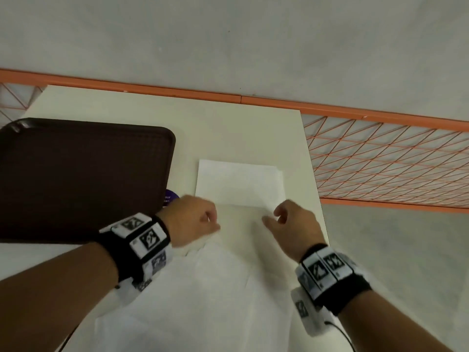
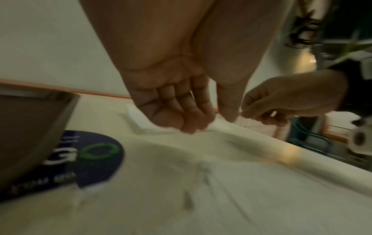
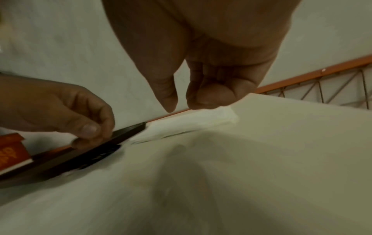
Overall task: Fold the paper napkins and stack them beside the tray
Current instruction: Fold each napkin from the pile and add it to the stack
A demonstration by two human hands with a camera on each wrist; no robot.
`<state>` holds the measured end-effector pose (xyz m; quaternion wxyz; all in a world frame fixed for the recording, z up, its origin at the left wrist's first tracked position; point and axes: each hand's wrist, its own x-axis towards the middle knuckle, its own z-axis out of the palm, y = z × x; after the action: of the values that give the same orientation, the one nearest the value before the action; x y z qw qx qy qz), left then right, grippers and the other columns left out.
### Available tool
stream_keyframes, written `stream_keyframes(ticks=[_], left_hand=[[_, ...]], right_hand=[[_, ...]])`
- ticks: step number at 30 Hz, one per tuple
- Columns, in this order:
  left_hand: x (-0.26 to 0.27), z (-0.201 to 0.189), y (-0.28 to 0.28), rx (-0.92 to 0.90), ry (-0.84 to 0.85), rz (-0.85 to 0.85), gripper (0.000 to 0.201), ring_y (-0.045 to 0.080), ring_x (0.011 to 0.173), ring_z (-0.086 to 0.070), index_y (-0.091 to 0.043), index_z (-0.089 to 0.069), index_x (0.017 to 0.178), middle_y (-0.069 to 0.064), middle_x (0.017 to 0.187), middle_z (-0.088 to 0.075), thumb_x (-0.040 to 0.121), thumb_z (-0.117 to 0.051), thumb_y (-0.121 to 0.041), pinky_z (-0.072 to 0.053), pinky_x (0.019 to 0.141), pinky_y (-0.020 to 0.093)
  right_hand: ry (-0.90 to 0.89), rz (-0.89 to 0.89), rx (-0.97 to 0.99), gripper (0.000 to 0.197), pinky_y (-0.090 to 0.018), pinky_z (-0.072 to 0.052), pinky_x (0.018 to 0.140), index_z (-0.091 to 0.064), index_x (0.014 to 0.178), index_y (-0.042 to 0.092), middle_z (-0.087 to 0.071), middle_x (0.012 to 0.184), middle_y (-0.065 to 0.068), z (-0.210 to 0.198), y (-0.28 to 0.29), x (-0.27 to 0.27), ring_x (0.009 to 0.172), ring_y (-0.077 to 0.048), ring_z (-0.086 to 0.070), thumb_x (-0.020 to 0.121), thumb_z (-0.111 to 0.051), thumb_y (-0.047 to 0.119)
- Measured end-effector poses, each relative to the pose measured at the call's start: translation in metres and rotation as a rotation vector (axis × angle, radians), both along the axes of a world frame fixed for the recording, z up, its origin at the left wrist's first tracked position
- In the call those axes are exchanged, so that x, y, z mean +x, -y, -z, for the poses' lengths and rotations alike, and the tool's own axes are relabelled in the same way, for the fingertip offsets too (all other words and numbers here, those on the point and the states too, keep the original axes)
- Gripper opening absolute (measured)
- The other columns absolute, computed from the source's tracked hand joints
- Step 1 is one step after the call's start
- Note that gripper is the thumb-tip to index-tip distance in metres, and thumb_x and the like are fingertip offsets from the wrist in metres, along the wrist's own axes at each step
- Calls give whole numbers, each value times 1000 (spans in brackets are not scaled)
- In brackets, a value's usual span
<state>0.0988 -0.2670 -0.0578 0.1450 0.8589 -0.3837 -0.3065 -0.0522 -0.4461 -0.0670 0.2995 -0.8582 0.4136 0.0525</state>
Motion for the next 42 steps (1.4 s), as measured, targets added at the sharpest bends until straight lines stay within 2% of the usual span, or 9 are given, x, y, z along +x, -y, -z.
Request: stream_keyframes(ticks=[6,11,21,25,30,33,36,39,42], left_hand=[[-75,9,-29,193,-11,408,54,15,119,-47,-25,-49,133,-7,128,-49,88,-57,-52,-40,100,31],[-96,16,-25,217,181,507,64,22,119,-42,-20,-45,133,-1,130,-44,82,-64,-52,-37,101,40],[-86,-1,-26,289,37,313,33,21,104,-57,-20,-60,112,-1,116,-60,85,-65,-39,-43,87,29],[-75,-19,-35,208,9,311,20,16,82,-56,-17,-65,101,-5,90,-61,88,-63,-33,-48,78,28],[-69,-58,-50,-52,-59,269,11,0,58,-48,-24,-59,85,-15,63,-53,90,-63,-33,-38,60,18],[-62,-72,-59,-200,-141,135,12,-3,48,-46,-24,-59,82,-15,52,-54,89,-65,-31,-36,54,15],[-55,-72,-71,-324,-257,-31,12,7,55,-50,-18,-63,86,-8,60,-62,88,-67,-29,-42,60,24],[-50,-64,-84,-366,-296,-108,9,18,64,-54,-20,-64,86,15,74,-68,88,-67,-28,-48,67,40],[-53,-62,-87,-341,-317,-66,8,13,63,-54,-23,-63,87,1,64,-65,87,-68,-29,-50,69,38]], right_hand=[[-49,-80,112,14,-25,-53,75,-59,100,29,-61,82,14,4,-74,-76,78,-8,-61,89,-60,38],[-98,-101,164,35,-22,-50,82,-55,119,28,-59,96,14,13,-112,-115,87,-7,-59,87,-59,42],[-85,-133,112,55,-25,-45,85,-49,121,24,-50,107,9,24,-131,-123,97,-12,-53,85,-51,66],[-51,-125,125,51,-22,-40,77,-51,113,25,-50,102,9,24,-133,-126,91,-10,-51,85,-49,68],[169,-44,362,25,-14,-47,68,-61,100,29,-68,92,15,17,-133,-135,79,0,-62,85,-64,50],[301,23,554,12,-33,-57,83,-71,97,23,-75,93,8,10,-133,-139,87,-7,-70,89,-67,32],[392,137,669,10,-46,-58,82,-74,89,13,-76,87,-6,1,-133,-139,84,-22,-71,87,-70,21],[464,163,743,17,-42,-60,74,-73,92,7,-75,88,-11,-11,-132,-138,82,-27,-71,84,-74,22],[482,79,768,31,-39,-59,75,-71,101,9,-75,93,-9,-23,-131,-135,86,-27,-72,77,-74,29]])
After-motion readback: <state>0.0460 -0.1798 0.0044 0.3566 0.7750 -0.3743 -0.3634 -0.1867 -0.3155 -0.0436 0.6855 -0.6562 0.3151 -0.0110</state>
